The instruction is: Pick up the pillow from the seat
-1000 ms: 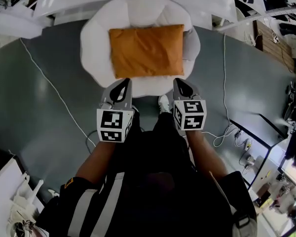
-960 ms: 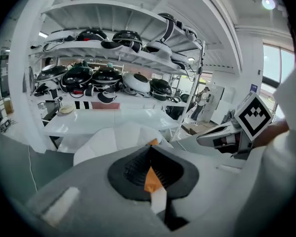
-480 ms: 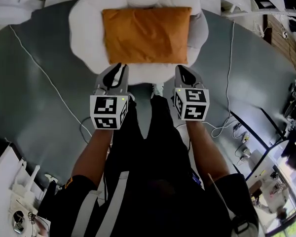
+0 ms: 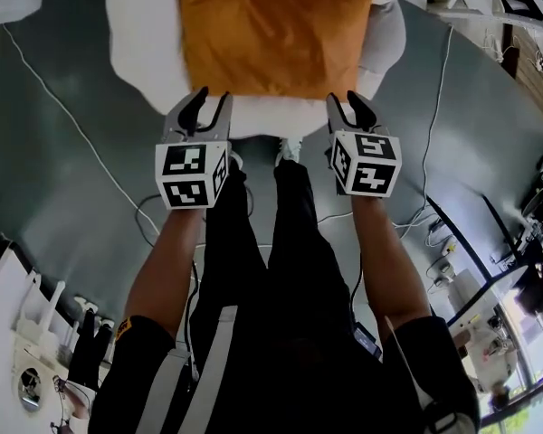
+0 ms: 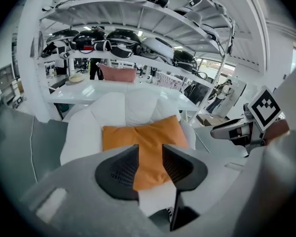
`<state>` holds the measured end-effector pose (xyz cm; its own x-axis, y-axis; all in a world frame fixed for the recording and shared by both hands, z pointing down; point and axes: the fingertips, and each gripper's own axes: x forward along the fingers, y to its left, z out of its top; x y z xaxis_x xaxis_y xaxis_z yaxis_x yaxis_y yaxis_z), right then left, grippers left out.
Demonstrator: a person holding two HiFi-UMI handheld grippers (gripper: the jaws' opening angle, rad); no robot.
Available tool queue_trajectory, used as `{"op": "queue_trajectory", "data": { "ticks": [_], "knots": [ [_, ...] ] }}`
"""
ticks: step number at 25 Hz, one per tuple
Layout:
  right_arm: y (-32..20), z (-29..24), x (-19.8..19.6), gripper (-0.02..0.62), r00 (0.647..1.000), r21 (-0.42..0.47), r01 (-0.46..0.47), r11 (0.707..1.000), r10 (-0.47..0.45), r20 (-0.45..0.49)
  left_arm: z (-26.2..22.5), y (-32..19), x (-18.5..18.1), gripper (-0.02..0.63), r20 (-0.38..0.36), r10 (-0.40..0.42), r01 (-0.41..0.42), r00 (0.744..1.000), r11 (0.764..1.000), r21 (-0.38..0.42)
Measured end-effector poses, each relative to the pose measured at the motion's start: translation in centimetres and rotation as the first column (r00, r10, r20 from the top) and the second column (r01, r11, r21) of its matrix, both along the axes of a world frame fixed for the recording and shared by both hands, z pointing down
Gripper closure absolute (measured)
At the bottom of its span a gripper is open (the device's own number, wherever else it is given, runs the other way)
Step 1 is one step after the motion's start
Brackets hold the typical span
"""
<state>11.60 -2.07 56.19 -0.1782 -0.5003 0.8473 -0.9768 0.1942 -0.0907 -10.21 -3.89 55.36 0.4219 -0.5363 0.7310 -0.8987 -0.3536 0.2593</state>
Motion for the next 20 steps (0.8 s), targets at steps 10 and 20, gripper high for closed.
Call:
{"op": "queue_trajectory", "data": {
  "ticks": [10,20],
  "knots": [
    [-1.0,8.0,1.6,0.409,1.000,-0.052,0.004,0.999,-0.005,-0.023,9.4,-1.0,-0.3,0.405,0.012,-0.066,0.067,0.998,0.994,-0.085],
    [-2.5,14.4,3.2,0.374,0.998,-0.104,-0.005,0.995,-0.001,-0.061,17.0,-3.4,-0.2,0.376,0.032,-0.072,0.076,0.997,0.985,-0.155]
  ]
}}
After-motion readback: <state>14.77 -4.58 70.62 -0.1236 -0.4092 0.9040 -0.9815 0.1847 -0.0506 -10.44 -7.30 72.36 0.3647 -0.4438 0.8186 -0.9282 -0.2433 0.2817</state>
